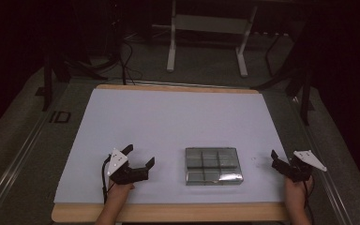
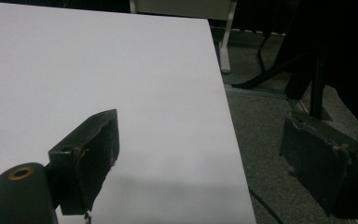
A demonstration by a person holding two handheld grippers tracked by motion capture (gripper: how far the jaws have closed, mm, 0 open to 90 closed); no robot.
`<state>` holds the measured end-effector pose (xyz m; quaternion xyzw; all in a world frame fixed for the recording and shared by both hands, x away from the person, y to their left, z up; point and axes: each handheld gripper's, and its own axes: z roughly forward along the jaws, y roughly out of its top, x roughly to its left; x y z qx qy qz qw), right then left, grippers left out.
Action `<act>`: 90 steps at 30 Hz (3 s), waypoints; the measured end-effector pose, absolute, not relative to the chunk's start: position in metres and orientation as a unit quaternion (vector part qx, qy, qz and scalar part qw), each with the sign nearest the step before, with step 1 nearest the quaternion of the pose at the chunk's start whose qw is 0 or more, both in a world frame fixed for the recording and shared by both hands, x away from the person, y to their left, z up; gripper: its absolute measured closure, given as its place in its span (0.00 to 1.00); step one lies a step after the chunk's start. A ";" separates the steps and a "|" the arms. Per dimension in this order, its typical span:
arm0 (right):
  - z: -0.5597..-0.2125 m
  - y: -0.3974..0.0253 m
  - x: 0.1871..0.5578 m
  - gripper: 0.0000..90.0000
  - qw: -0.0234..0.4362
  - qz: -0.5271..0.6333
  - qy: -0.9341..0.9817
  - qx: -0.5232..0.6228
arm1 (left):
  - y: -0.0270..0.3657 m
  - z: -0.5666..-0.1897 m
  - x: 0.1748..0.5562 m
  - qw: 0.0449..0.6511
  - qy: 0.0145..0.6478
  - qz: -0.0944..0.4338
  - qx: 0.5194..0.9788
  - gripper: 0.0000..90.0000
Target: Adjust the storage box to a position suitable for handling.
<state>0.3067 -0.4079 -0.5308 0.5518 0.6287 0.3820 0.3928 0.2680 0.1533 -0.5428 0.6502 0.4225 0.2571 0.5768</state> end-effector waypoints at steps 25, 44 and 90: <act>-0.531 -0.403 0.309 0.16 0.398 0.364 0.644 0.543 | 0.152 -0.541 0.270 0.564 0.438 0.245 0.656 0.01; -0.502 -0.393 0.320 0.19 0.317 0.405 0.706 0.486 | 0.131 -0.524 0.282 0.564 0.397 0.205 0.695 0.01; -0.531 -0.348 0.302 0.73 0.140 0.434 0.842 0.289 | 0.074 -0.530 0.282 0.493 0.231 0.100 0.833 0.66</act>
